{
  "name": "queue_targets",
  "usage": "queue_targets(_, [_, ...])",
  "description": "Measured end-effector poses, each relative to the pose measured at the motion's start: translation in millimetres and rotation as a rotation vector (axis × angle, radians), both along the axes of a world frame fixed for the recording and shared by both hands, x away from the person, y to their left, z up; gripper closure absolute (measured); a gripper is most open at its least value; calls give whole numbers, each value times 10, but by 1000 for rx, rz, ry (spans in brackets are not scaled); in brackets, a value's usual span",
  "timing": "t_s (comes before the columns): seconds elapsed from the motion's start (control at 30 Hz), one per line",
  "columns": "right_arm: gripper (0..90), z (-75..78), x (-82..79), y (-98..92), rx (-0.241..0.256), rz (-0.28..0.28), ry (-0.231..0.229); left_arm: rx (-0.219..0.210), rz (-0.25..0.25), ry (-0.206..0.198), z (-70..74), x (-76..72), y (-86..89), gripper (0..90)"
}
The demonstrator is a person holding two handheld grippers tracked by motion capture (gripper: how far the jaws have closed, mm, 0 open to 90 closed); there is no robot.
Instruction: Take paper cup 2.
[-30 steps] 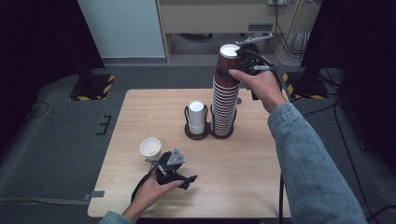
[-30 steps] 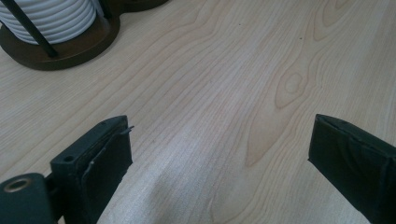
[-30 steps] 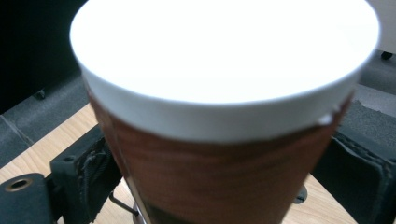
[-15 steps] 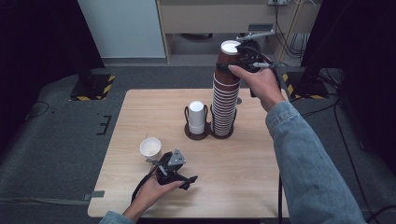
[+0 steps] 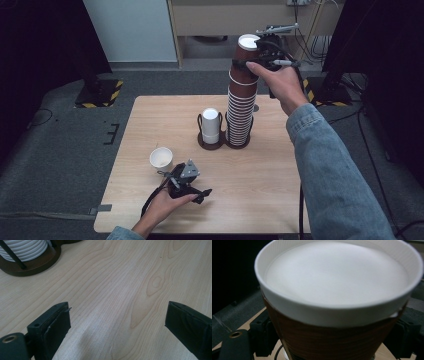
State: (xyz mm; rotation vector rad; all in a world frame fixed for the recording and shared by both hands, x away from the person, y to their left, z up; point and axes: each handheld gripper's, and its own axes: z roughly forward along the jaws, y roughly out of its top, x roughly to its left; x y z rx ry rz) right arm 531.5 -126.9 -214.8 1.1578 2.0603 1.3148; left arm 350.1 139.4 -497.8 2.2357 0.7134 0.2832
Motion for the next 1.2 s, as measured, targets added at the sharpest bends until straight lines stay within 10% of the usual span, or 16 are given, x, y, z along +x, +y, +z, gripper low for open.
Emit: queue_targets(1.2, [150,331,-134,-78,47,-18,-68,13,-4,6,-27,-7,-34,53])
